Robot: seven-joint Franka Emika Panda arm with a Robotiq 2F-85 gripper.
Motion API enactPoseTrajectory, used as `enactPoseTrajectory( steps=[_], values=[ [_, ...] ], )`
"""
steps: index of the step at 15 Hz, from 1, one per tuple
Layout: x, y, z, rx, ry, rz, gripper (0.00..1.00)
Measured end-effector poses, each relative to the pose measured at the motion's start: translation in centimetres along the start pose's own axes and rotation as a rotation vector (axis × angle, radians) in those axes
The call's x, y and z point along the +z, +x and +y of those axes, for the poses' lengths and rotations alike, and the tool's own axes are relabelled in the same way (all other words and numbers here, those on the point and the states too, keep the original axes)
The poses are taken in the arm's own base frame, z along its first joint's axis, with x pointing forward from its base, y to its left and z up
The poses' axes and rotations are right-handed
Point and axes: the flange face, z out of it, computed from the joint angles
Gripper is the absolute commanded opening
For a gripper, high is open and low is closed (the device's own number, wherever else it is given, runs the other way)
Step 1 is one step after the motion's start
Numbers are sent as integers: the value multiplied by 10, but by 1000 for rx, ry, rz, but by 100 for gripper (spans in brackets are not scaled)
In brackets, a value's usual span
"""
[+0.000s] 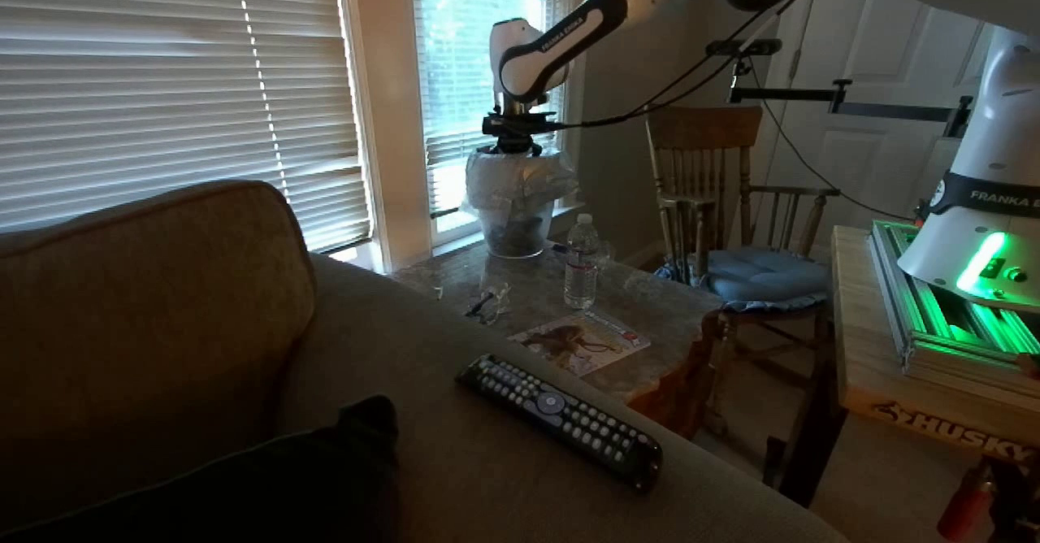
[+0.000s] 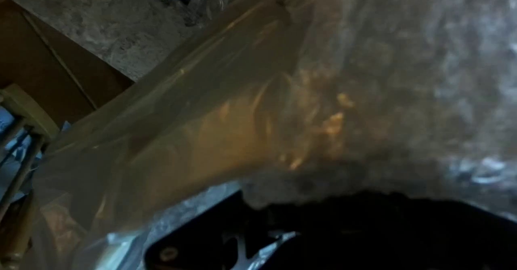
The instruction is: Put the plastic inside the rubbish can
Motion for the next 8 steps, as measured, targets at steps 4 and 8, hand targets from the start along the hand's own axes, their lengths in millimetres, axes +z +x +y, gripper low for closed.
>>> enactPoseTrajectory(
  steps=[4,8],
  values=[
    [18,4,-8,7,26,14,1],
    [38,4,-10,6,30,21,28]
  ],
)
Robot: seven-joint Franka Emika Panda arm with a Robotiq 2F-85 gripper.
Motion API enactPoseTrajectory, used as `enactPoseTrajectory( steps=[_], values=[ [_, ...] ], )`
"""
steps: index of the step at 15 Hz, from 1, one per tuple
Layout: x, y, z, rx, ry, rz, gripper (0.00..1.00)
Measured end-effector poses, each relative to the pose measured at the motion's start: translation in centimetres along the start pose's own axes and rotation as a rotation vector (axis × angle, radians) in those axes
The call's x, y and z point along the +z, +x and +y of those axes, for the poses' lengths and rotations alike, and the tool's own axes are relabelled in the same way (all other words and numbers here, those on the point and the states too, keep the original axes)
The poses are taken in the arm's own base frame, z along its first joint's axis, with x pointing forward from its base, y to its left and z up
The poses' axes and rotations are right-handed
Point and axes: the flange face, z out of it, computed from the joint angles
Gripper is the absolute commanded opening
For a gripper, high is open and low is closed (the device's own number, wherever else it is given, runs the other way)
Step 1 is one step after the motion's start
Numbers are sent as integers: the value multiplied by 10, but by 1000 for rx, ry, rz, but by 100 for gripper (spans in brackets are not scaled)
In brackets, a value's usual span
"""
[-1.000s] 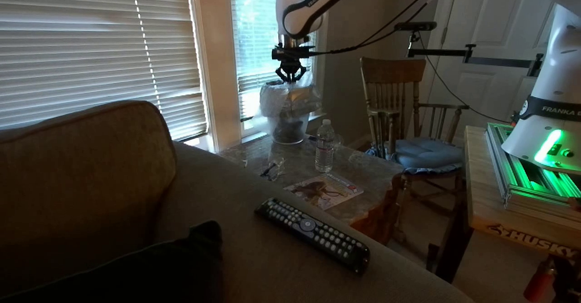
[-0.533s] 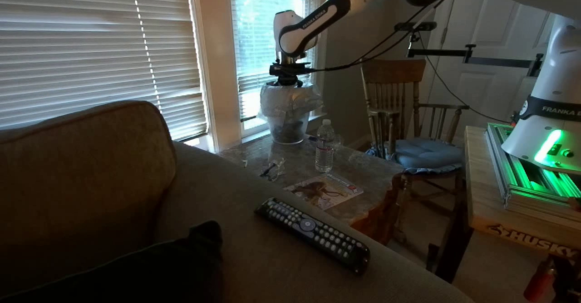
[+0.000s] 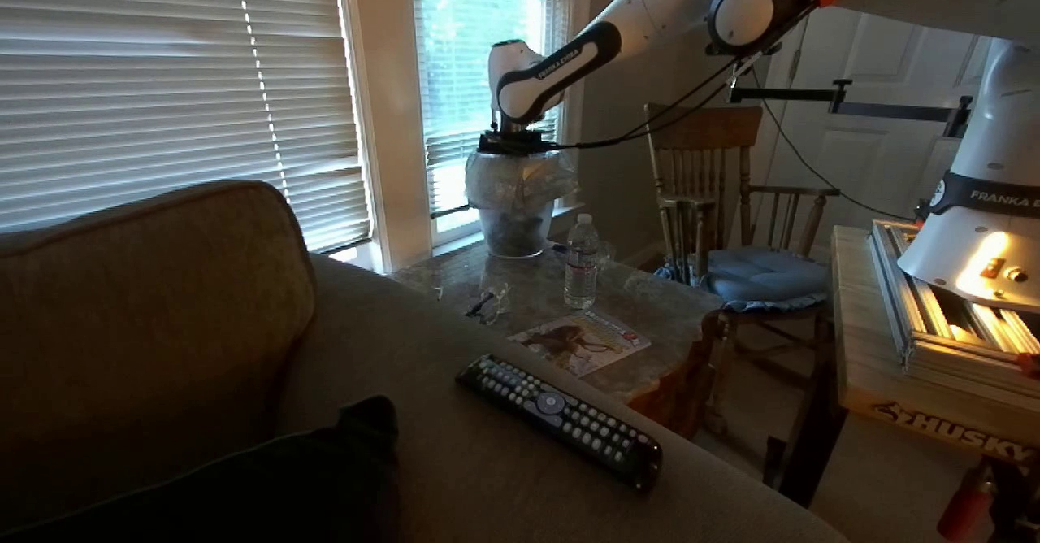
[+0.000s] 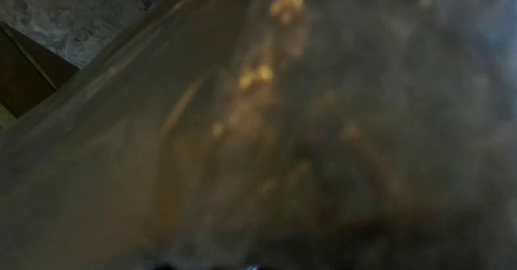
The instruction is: Put the plastic inside the rubbish can
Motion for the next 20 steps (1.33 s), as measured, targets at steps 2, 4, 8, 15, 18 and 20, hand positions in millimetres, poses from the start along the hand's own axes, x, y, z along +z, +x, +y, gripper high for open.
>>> enactPoseTrajectory(
  steps=[2,4,8,15,18,20],
  values=[
    [6,-1,0,-1,-6,-2,41],
    [2,0,-2,-4,-4,-2,55],
    [-35,16,-8,-21,29,2,84],
    [-128,53,7,-88,-23,-29,100],
    [-156,57,11,-153,-33,-46,100],
    [-172,56,11,-215,-27,-59,100]
  ],
)
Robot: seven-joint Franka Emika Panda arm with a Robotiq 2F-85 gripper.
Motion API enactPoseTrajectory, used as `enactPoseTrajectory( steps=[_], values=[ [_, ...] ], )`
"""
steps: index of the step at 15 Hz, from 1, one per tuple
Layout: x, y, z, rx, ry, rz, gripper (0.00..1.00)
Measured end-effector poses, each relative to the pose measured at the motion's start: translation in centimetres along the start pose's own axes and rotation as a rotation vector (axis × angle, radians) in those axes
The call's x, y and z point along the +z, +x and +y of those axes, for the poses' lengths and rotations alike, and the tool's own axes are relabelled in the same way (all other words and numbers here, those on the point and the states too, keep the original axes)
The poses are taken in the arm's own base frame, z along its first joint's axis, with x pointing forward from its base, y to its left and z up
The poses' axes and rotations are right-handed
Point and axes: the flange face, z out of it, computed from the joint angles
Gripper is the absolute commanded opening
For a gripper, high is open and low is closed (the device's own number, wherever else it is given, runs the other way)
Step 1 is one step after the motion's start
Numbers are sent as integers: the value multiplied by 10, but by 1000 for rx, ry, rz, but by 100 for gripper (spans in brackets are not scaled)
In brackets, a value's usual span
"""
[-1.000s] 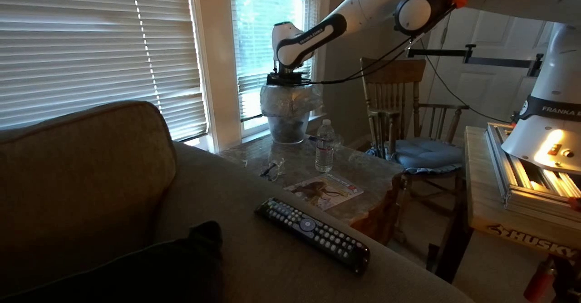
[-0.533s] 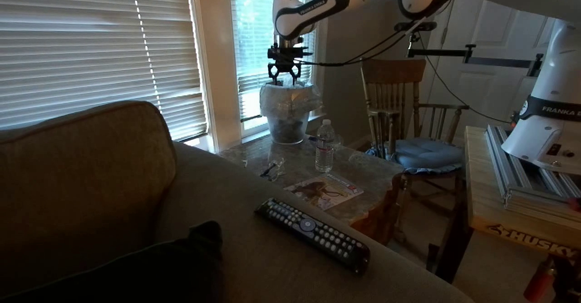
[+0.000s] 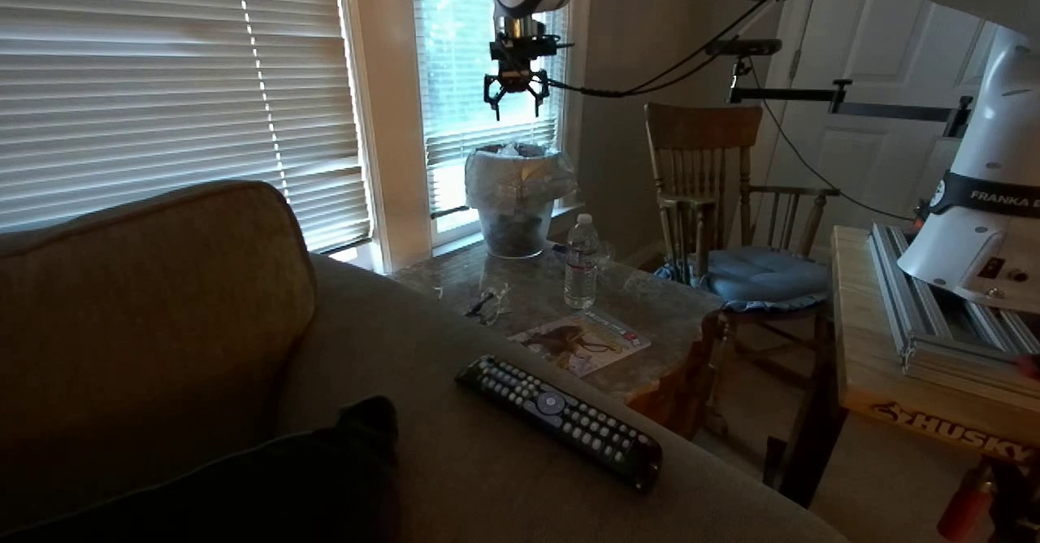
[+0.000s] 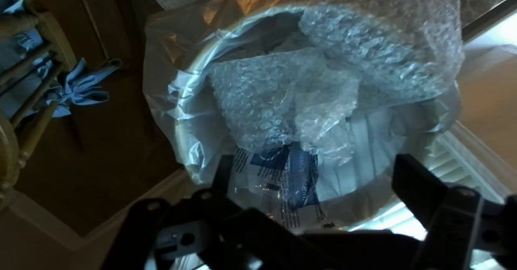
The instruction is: Put the plastic inside the rubbish can
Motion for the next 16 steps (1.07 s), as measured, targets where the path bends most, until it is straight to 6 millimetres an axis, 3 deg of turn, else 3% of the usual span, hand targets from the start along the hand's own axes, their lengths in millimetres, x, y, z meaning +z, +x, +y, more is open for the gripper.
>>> enactPoseTrajectory(
  steps=[6,9,12,16],
  values=[
    [-49,-18,-2,-201,25,-53,100],
    [-62,-37,-6,-285,30,-81,100],
    [-53,-66,-19,-321,34,-96,100],
    [-14,-114,-38,-241,33,-109,100]
  ],
)
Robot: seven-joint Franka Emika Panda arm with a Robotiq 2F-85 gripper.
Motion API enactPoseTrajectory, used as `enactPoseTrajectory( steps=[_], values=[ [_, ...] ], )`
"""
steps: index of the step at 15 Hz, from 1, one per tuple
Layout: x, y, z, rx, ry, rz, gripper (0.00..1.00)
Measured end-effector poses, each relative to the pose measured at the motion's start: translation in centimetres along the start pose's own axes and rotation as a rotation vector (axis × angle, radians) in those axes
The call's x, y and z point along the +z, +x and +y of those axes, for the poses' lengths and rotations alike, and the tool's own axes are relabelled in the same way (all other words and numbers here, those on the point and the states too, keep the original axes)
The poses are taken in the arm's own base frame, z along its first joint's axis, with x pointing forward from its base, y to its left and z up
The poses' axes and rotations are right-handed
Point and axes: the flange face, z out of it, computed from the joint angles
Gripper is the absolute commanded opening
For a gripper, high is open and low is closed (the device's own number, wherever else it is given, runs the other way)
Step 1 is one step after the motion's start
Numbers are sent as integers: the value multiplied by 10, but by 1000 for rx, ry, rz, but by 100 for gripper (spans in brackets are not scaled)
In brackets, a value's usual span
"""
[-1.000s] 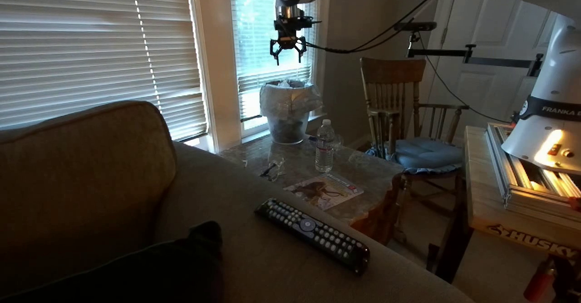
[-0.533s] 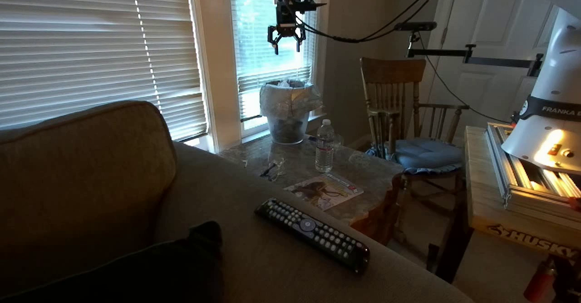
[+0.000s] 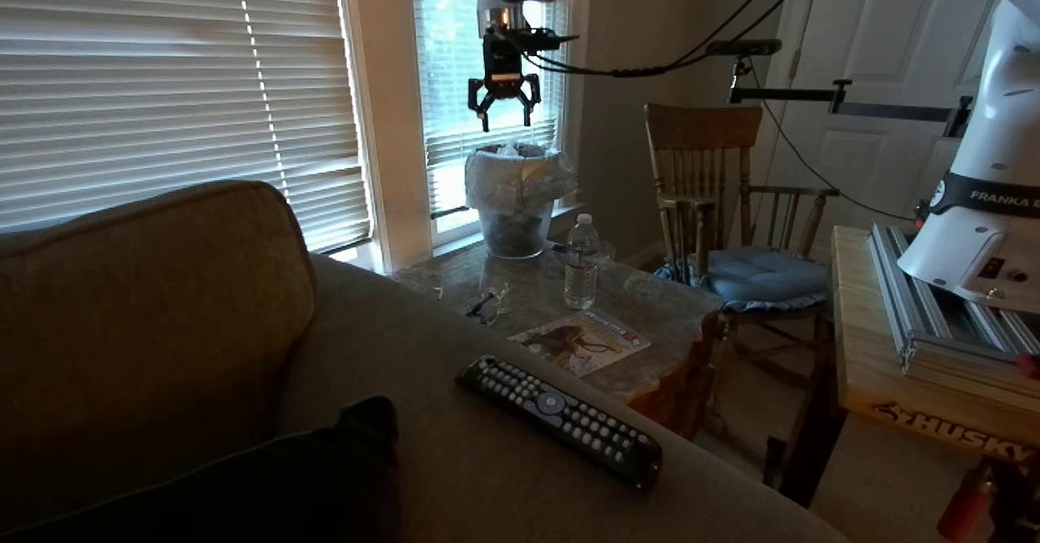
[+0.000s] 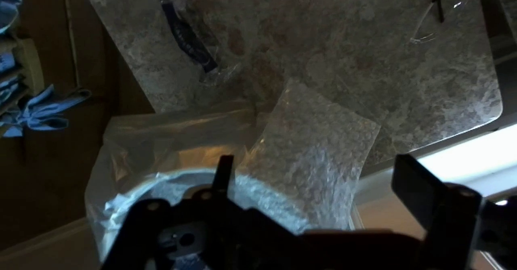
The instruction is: Put the plastic inside the rubbish can
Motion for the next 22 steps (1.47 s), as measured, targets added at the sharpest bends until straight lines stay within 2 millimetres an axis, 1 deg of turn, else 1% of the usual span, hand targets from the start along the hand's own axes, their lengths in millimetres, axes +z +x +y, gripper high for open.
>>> enactPoseTrajectory(
  steps=[3,6,9,11,15,19,22],
  values=[
    [35,-29,-15,94,22,2,100],
    [69,-55,-24,198,86,46,100],
    [102,-77,-23,284,161,111,100],
    [119,-88,-19,331,212,156,100],
    [139,-100,-9,377,289,250,100],
    [148,-105,-1,375,313,365,100],
    [152,-106,-1,365,298,437,100]
  ],
)
